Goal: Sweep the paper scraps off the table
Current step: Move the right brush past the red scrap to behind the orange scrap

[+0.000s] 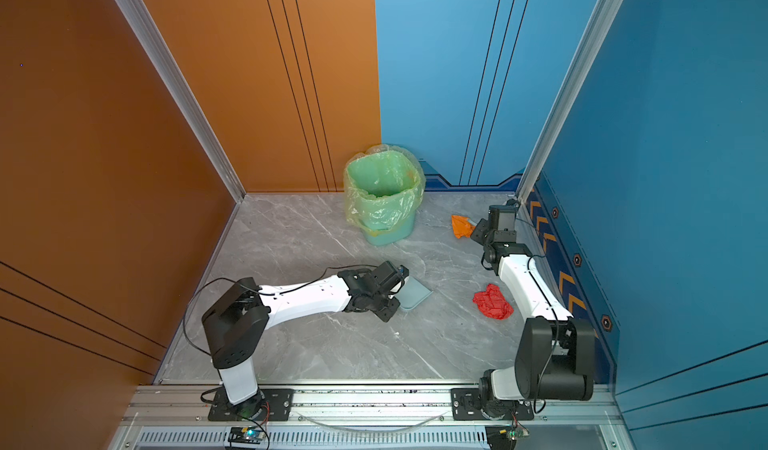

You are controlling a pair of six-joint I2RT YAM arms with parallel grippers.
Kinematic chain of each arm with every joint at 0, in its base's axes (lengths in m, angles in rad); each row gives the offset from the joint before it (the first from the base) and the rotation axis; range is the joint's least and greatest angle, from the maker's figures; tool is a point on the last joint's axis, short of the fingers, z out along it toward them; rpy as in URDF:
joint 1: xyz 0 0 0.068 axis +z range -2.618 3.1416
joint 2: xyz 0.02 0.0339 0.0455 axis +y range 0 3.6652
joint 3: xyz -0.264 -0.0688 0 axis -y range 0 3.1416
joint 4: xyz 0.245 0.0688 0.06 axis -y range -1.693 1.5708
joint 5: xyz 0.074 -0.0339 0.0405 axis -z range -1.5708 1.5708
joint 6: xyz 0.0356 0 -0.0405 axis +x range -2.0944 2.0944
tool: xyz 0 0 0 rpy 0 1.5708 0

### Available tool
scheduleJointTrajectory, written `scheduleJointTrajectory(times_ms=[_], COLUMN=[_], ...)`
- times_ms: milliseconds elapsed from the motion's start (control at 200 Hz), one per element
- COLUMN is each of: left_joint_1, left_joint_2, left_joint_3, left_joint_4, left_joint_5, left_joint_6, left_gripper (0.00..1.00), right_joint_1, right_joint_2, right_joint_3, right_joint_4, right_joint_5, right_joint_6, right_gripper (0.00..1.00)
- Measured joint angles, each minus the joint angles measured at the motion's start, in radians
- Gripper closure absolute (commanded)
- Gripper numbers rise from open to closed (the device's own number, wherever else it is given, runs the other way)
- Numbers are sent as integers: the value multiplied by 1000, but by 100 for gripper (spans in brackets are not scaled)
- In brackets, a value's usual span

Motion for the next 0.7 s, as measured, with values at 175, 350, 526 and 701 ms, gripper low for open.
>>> scheduleJointTrajectory(times_ms=[175, 350, 526, 701], left_joint_1=[-20, -24, -24, -24], left_joint_2=[8, 22, 38, 51], left_joint_3=[3, 6, 10, 11], left_joint_4=[7, 12, 18, 19], left_joint_5=[2, 4, 4, 4], left_joint_6=[-16, -25, -29, -33], left_gripper=[100, 100, 100, 100], right_joint_1=[0, 0, 0, 0], right_joint_2=[109, 218, 323, 436], right_joint_3=[44, 101, 133, 150], right_joint_4=[68, 137, 242, 347], right_joint_5=[0, -1, -20, -58], right_joint_6=[8, 24, 51, 103], right_gripper=[100, 100, 100, 100])
